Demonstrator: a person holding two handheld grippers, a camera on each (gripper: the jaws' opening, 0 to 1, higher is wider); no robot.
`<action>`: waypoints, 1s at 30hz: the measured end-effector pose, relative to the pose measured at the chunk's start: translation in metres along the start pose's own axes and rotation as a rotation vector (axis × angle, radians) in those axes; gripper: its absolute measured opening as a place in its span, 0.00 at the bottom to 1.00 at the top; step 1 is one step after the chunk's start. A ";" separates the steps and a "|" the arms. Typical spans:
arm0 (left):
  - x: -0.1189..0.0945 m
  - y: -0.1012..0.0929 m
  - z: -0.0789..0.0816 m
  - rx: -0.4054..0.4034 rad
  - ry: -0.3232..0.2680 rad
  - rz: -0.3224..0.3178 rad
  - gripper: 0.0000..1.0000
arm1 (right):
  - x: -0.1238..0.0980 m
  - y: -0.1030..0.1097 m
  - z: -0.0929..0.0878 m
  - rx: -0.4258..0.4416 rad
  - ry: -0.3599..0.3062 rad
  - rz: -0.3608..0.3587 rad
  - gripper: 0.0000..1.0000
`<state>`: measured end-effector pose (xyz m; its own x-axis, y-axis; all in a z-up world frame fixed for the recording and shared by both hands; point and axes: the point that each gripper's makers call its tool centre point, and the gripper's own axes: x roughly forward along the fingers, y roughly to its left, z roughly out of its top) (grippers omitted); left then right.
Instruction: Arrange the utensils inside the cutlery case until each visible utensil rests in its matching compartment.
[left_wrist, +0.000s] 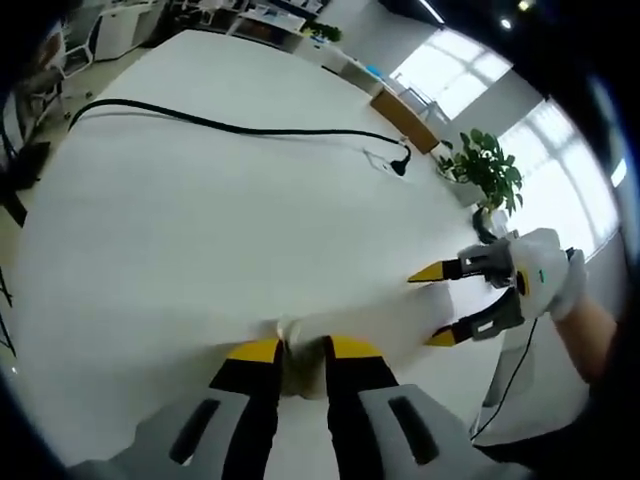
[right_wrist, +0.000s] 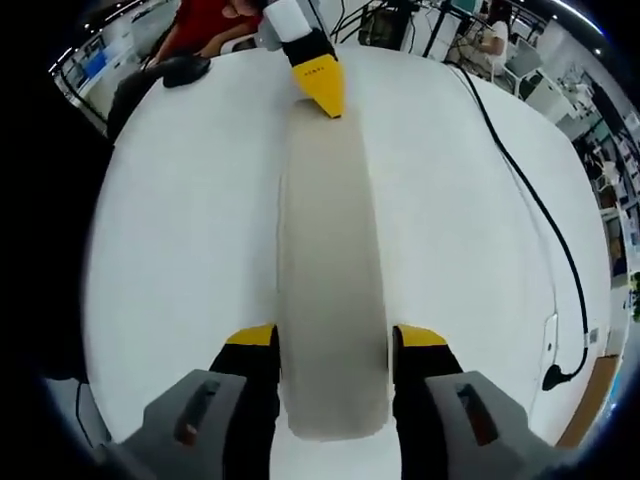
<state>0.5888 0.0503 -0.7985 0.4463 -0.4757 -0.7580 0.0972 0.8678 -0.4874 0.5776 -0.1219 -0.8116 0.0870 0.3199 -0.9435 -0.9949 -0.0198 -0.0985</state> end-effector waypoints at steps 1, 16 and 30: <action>0.000 0.000 0.001 0.000 0.001 0.001 0.17 | -0.006 -0.001 0.001 0.031 -0.031 -0.014 0.43; 0.000 0.001 0.001 0.027 -0.003 0.006 0.17 | -0.058 -0.026 -0.003 0.419 -0.236 -0.172 0.14; 0.001 0.002 0.003 0.040 -0.025 0.018 0.17 | -0.037 -0.001 -0.034 0.539 -0.058 -0.069 0.00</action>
<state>0.5919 0.0522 -0.7991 0.4703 -0.4563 -0.7554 0.1239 0.8816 -0.4554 0.5775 -0.1661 -0.7877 0.1657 0.3554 -0.9199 -0.8729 0.4870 0.0309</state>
